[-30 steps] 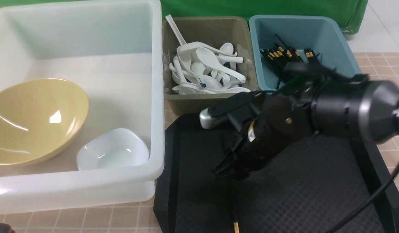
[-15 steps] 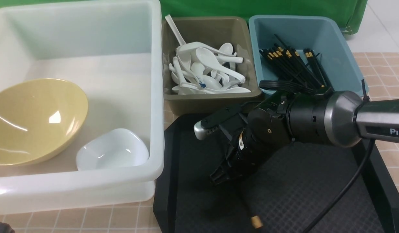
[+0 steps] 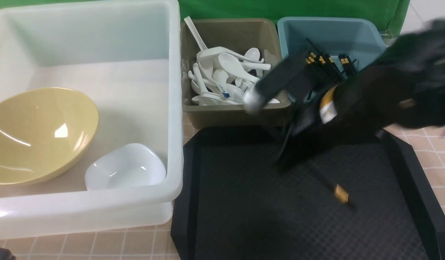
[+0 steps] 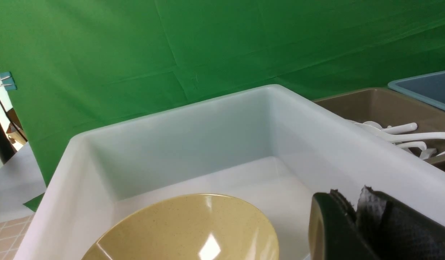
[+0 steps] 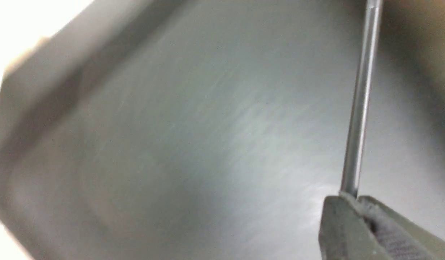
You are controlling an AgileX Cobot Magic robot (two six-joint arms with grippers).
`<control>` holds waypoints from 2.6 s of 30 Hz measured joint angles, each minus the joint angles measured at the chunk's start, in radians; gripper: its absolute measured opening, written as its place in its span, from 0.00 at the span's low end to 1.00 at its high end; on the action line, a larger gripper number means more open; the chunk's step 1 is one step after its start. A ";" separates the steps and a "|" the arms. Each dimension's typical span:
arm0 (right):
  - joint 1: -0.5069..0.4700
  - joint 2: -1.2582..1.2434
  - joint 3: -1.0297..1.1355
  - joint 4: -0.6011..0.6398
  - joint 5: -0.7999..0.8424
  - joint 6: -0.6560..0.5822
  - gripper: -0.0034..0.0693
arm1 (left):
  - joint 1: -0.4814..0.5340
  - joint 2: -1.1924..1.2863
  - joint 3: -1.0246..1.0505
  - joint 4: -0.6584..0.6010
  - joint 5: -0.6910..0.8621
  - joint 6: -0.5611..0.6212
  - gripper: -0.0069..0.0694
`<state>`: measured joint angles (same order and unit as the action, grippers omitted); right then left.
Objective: On brown table put chopsticks spoon bowls plates into blue grey white boxes.
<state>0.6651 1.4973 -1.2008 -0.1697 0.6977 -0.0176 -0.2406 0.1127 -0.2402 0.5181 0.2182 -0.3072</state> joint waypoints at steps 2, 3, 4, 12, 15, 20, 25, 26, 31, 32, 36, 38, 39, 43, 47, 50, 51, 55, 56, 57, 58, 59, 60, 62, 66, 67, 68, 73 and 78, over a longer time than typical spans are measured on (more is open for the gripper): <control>-0.074 -0.064 0.000 -0.101 -0.166 0.060 0.12 | 0.000 0.000 0.000 0.000 0.000 0.000 0.17; -0.113 -0.076 0.000 -0.126 -0.251 0.080 0.12 | 0.000 0.000 0.000 0.000 0.000 0.000 0.17; -0.155 -0.077 0.000 -0.143 -0.343 0.097 0.12 | 0.000 0.000 0.000 0.000 0.000 -0.001 0.17; -0.424 0.173 -0.001 -0.165 -1.029 0.145 0.13 | 0.000 0.000 0.000 0.000 -0.008 -0.018 0.17; -0.478 0.273 0.000 -0.165 -1.054 0.281 0.18 | 0.000 0.000 0.000 0.000 -0.008 -0.022 0.17; -0.513 0.309 0.007 -0.164 -0.951 0.466 0.38 | 0.000 0.000 0.000 -0.004 0.014 -0.022 0.17; -0.512 0.212 0.007 -0.165 -0.857 0.459 0.48 | 0.000 0.000 0.000 -0.005 0.053 -0.025 0.17; -0.506 0.114 0.007 -0.165 -0.752 0.455 0.48 | 0.000 0.000 0.001 -0.006 0.062 -0.026 0.17; -0.444 -0.160 0.007 -0.160 -0.442 0.279 0.38 | 0.000 0.000 0.001 -0.009 0.067 -0.026 0.17; -0.416 -0.230 0.011 -0.159 -0.358 0.236 0.33 | 0.000 0.000 0.001 -0.009 0.068 -0.026 0.17; -0.331 -0.377 0.063 -0.130 -0.190 0.197 0.18 | 0.000 0.000 0.002 -0.009 0.068 -0.026 0.17; -0.266 -0.463 0.126 -0.065 -0.099 0.186 0.11 | 0.000 0.000 0.002 -0.009 0.068 -0.026 0.17; -0.206 -0.535 0.189 0.012 -0.064 0.164 0.10 | 0.000 0.000 0.002 -0.009 0.068 -0.026 0.17; -0.079 -0.683 0.331 0.143 -0.079 0.117 0.10 | 0.000 0.000 0.002 -0.009 0.069 -0.026 0.17; 0.046 -0.843 0.536 0.178 -0.119 0.102 0.10 | 0.000 0.000 0.003 -0.009 0.069 -0.026 0.17; 0.068 -0.897 0.622 0.170 -0.104 0.095 0.10 | 0.000 0.000 0.003 -0.009 0.069 -0.026 0.17; 0.073 -0.925 0.651 0.158 -0.081 0.093 0.10 | 0.000 0.000 0.003 -0.009 0.069 -0.026 0.17; 0.075 -0.979 0.668 0.139 0.029 0.093 0.10 | 0.000 0.000 0.003 -0.009 0.069 -0.026 0.17; 0.075 -0.993 0.668 0.135 0.072 0.093 0.10 | 0.000 0.000 0.003 -0.010 0.069 -0.026 0.17; 0.075 -1.004 0.668 0.134 0.105 0.093 0.10 | 0.000 0.000 0.003 -0.010 0.070 -0.026 0.17; 0.075 -1.006 0.668 0.134 0.111 0.093 0.10 | 0.000 0.000 0.003 -0.010 0.070 -0.026 0.17; 0.075 -1.023 0.669 0.131 0.143 0.093 0.10 | 0.000 0.000 0.003 -0.010 0.070 -0.026 0.17; 0.075 -1.035 0.671 0.128 0.151 0.093 0.10 | 0.000 0.000 0.003 -0.010 0.070 -0.026 0.17; 0.076 -1.054 0.685 0.101 0.153 0.093 0.10 | 0.000 0.000 0.003 -0.010 0.071 -0.026 0.17; 0.045 -1.114 0.745 0.047 0.044 0.071 0.10 | 0.000 0.000 0.003 -0.010 0.072 -0.026 0.17; 0.013 -1.144 0.784 0.038 -0.034 0.038 0.10 | 0.000 0.000 0.003 -0.010 0.074 -0.026 0.17; 0.000 -1.154 0.798 0.036 -0.063 0.026 0.10 | 0.000 0.000 0.003 -0.010 0.075 -0.026 0.17; -0.256 -1.286 1.045 0.031 -0.593 -0.058 0.10 | 0.000 0.000 0.003 -0.010 0.083 -0.026 0.17; -0.513 -1.436 1.218 0.028 -0.757 -0.065 0.10 | 0.000 0.000 0.003 -0.010 0.085 -0.026 0.17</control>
<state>0.1521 0.0615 0.0169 -0.1417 -0.0590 -0.0826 -0.2406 0.1127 -0.2373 0.5086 0.3027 -0.3331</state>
